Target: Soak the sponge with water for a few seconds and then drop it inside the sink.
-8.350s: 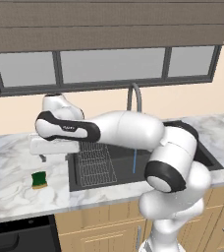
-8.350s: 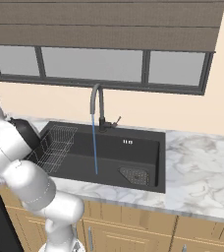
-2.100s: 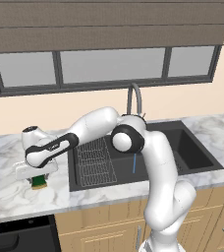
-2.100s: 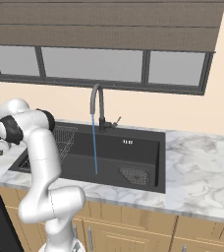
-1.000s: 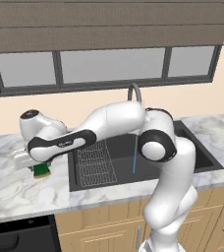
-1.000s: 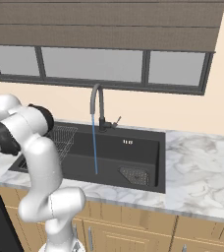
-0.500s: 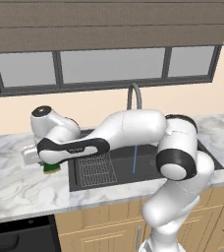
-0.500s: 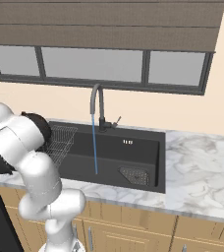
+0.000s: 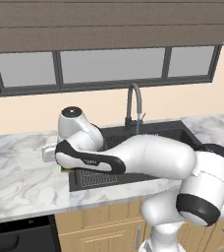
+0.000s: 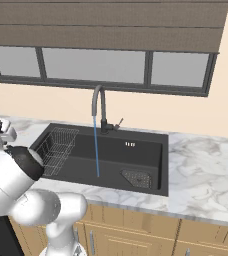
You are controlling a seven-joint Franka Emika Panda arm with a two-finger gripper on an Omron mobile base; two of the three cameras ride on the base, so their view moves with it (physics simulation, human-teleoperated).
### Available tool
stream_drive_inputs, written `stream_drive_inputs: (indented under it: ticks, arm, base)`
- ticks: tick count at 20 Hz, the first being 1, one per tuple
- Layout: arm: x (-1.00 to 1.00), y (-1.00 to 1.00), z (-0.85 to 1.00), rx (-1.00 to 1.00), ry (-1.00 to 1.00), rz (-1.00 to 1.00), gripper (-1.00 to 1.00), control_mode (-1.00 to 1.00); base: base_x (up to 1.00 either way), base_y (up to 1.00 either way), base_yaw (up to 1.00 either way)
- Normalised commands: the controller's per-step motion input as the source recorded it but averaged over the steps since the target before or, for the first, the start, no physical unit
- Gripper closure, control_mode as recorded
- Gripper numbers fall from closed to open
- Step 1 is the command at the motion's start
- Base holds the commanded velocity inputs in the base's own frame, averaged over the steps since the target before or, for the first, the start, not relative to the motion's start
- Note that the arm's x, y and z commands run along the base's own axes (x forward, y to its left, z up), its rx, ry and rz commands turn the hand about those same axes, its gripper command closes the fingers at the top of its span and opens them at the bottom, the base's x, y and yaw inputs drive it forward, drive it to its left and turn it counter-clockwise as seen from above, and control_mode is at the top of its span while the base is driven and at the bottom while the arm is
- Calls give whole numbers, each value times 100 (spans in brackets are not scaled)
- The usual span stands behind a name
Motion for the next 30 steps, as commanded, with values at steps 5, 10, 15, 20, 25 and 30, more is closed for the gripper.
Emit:
stream_drive_inputs:
  ticks: [5,10,15,20,25,30]
  arm:
    - [-20,-54,29,8,-9,0,100,-100]
    - [-23,-31,47,1,-4,0,100,-100]
    - [-28,-12,54,-1,0,-1,100,-100]
    - [-32,-28,34,-1,0,-6,100,-100]
    - [-28,-38,13,0,0,-10,100,-100]
    - [-16,-38,7,-2,0,-12,100,-100]
  base:
    - [0,0,0]
    - [0,0,0]
    - [0,0,0]
    - [0,0,0]
    - [0,0,0]
    - [0,0,0]
